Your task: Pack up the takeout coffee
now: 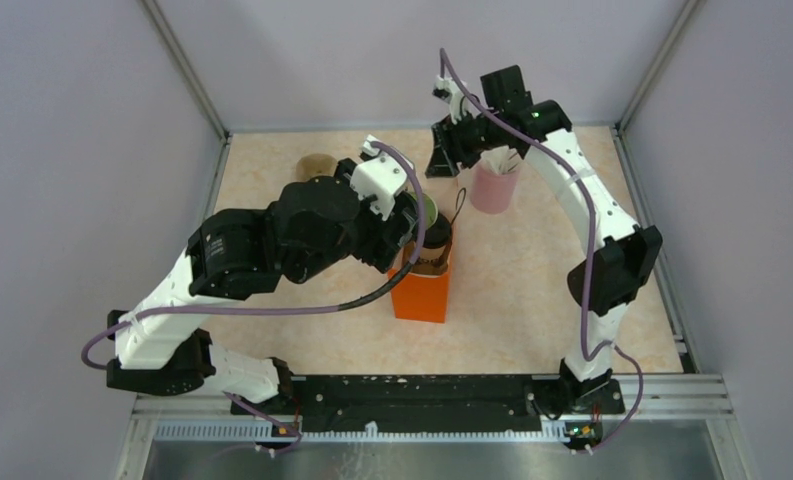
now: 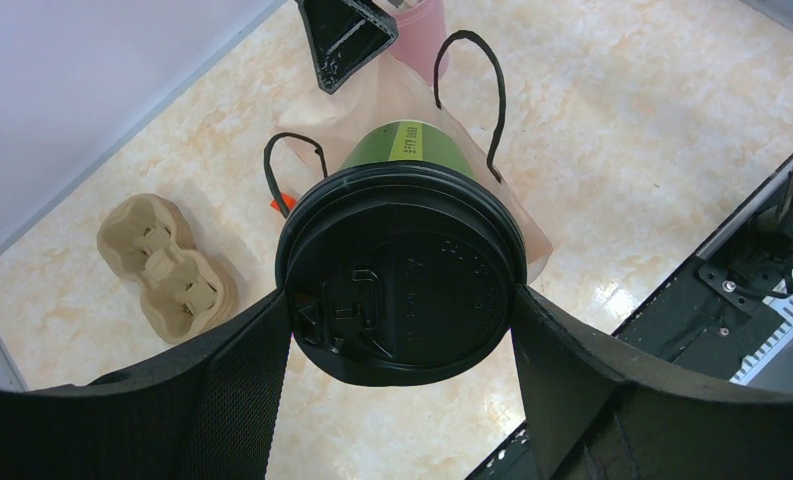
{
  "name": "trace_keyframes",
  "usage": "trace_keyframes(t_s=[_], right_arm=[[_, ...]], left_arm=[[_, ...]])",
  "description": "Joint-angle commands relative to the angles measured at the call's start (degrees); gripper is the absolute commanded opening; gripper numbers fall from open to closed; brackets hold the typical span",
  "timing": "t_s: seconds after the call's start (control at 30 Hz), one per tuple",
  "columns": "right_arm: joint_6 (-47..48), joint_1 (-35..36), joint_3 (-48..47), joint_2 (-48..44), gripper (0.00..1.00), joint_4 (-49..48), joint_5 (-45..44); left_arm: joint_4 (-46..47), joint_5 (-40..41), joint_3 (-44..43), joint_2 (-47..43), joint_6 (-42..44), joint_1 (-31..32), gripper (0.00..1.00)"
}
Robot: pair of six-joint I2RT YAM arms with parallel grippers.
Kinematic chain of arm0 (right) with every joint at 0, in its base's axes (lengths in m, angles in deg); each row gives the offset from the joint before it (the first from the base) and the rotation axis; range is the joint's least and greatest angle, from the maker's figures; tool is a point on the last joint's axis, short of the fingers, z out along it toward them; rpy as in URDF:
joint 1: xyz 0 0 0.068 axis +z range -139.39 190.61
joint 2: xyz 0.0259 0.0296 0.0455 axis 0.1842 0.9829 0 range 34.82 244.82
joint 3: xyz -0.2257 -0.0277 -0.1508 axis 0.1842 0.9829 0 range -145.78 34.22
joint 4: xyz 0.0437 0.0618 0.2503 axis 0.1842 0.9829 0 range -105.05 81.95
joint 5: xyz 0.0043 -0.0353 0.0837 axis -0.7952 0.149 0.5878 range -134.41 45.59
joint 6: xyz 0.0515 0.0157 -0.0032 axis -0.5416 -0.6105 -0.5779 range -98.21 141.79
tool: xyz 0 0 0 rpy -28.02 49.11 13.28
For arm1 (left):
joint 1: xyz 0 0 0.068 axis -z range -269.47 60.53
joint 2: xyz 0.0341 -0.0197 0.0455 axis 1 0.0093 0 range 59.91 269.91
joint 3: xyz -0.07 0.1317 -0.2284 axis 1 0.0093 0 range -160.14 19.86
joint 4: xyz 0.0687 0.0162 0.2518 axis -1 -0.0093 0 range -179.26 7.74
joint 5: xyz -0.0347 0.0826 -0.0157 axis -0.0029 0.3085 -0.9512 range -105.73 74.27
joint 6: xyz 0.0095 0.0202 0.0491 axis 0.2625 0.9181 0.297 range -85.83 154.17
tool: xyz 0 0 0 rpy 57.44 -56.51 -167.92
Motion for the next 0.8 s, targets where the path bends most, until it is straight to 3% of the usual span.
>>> trace_keyframes(t_s=[0.0, 0.2, 0.33, 0.47, 0.53, 0.63, 0.77], right_arm=[[3.06, 0.65, -2.1, 0.18, 0.54, 0.86, -0.8], [4.78, 1.9, 0.34, -0.45, 0.44, 1.7, -2.11], [3.83, 1.88, 0.55, -1.05, 0.16, 1.5, -5.73], [-0.13, 1.92, 1.05, -3.34, 0.0, -0.26, -7.8], [-4.29, 1.92, 3.52, -5.47, 0.0, -3.39, -8.62], [-13.77, 1.88, 10.04, -10.74, 0.0, -10.63, -8.11], [-22.86, 3.13, 25.13, -23.57, 0.0, -21.47, -17.62]], left_arm=[[0.34, 0.07, -0.29, -1.3, 0.39, -0.34, 0.7], [0.77, 0.04, -0.31, -2.02, 0.32, -0.34, 0.7], [0.88, -0.12, -0.07, -1.83, 0.87, -0.34, 0.7], [1.46, 1.32, 1.05, -1.71, 1.92, -0.54, 0.69], [2.72, 2.11, 2.58, -1.94, 2.69, -2.36, 0.69], [5.06, -4.4, 1.79, -0.99, 4.14, -9.82, 0.68], [8.49, -10.27, 1.59, -0.42, 6.25, -14.34, 0.66]])
